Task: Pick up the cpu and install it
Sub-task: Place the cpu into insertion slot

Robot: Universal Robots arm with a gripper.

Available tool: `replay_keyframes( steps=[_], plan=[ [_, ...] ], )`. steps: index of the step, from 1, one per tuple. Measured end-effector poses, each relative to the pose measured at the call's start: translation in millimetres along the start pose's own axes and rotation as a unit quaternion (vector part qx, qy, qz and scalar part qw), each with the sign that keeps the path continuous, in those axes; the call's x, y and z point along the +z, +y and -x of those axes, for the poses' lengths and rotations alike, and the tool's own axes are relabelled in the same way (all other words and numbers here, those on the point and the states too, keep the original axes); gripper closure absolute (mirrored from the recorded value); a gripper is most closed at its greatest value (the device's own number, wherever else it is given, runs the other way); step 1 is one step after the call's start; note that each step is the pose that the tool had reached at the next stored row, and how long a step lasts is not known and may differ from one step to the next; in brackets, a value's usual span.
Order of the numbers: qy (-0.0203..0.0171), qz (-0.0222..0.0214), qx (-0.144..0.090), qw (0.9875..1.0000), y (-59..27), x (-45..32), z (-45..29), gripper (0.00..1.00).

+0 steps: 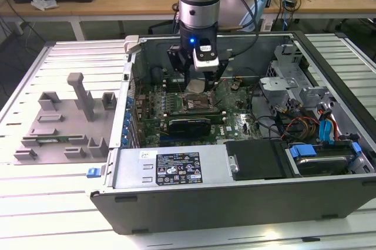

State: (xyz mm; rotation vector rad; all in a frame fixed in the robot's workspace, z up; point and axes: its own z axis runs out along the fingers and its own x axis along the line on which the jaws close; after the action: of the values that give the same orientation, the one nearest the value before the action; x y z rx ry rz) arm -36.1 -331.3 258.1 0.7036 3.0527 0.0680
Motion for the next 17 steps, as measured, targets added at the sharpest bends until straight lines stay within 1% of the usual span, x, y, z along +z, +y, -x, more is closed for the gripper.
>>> replay_keyframes(
  steps=[2, 3, 6, 9, 10, 13, 14, 17],
  plan=[
    [-0.0008, 0.0001, 0.018, 0.9998, 0.0, 0.1, 0.0, 0.45],
    [-0.0014, 0.0001, 0.032, 0.9995, 0.0, 0.1, 0.0, 0.45],
    [-0.0029, 0.0001, 0.065, 0.9979, 0.0, 0.3, 0.0, 0.45],
    [-0.0040, 0.0002, 0.090, 0.9959, 0.0, 0.4, 0.0, 0.45],
    [-0.0047, 0.0002, 0.105, 0.9944, 0.0, 0.5, 0.0, 0.45],
    [-0.0057, 0.0002, 0.128, 0.9917, 0.0, 0.6, 0.0, 0.45],
    [-0.0062, 0.0002, 0.140, 0.9902, 0.0, 0.7, 0.0, 0.45],
    [-0.0072, 0.0002, 0.162, 0.9868, 0.0, 0.8, 0.0, 0.45]
  ],
)
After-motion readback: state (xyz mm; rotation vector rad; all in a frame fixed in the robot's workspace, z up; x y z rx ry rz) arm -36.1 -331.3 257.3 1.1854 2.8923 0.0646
